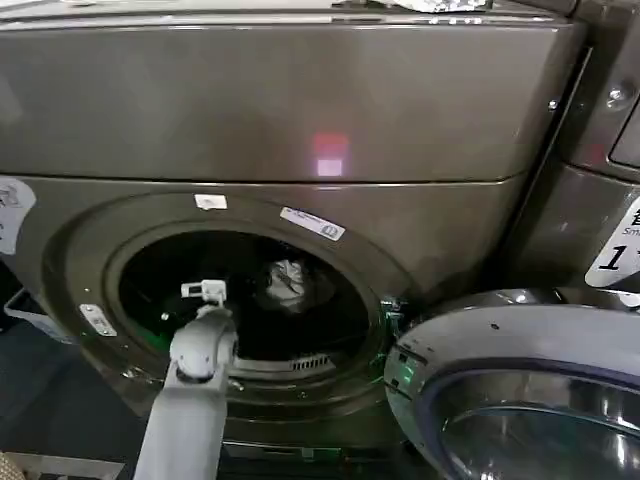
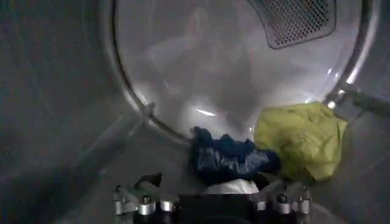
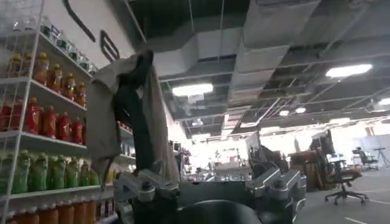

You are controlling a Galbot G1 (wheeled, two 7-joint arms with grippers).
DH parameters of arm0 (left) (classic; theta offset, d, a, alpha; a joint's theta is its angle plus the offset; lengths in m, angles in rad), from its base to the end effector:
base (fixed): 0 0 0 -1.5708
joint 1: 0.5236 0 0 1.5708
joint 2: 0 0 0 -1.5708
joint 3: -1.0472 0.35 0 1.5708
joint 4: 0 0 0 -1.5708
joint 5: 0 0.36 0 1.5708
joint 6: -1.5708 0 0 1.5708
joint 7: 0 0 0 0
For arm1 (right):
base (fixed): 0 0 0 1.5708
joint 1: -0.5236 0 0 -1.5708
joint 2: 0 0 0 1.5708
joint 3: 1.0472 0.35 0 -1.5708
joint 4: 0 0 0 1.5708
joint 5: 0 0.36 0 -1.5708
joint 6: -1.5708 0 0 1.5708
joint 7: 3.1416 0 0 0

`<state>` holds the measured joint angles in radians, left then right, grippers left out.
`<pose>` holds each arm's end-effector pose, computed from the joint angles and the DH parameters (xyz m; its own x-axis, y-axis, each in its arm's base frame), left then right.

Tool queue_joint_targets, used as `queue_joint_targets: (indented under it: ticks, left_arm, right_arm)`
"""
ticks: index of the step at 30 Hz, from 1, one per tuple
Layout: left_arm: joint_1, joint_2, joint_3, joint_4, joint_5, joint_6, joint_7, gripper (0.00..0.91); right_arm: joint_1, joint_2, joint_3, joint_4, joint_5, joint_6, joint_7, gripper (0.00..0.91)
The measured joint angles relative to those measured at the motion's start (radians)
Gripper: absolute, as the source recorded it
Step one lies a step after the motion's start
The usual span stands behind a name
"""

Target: Grasp the clothes from the dryer.

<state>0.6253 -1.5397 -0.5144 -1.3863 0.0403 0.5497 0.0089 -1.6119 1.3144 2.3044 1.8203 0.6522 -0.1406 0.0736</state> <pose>0.4932 0.0097 -0.2346 -0.9514 -0.0262 0.3067 -0.0053 0.9976 0.0685 -0.1503 -0.3963 -0.1014 -0.0275 0.9234 -0.3829 0.9948 0.0629 0.0804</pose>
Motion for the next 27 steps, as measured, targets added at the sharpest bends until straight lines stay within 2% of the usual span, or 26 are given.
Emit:
queue_joint_targets:
  ticks: [4, 8, 18, 27]
  left_arm:
    - [-0.033, 0.009, -0.003, 0.04, 0.097, -0.014, 0.083, 0.907]
    - [-0.052, 0.012, -0.007, 0.053, 0.306, -0.064, 0.269, 0.907]
    - [-0.1, 0.011, -0.007, 0.067, 0.917, -0.346, 0.735, 0.907]
    - [-0.165, 0.007, -0.023, 0.114, 1.174, -0.559, 1.016, 0.907]
  right_arm:
    - [0.0, -0.002, -0.002, 0.005, -0.001, -0.001, 0.0, 0.907]
    - [0.003, -0.003, -0.008, 0.012, -0.001, -0.003, 0.0, 0.907]
    - [0.005, -0.013, -0.017, 0.018, -0.006, -0.004, -0.001, 0.907]
    - [0.004, -0.02, -0.022, 0.03, -0.007, -0.005, -0.002, 0.907]
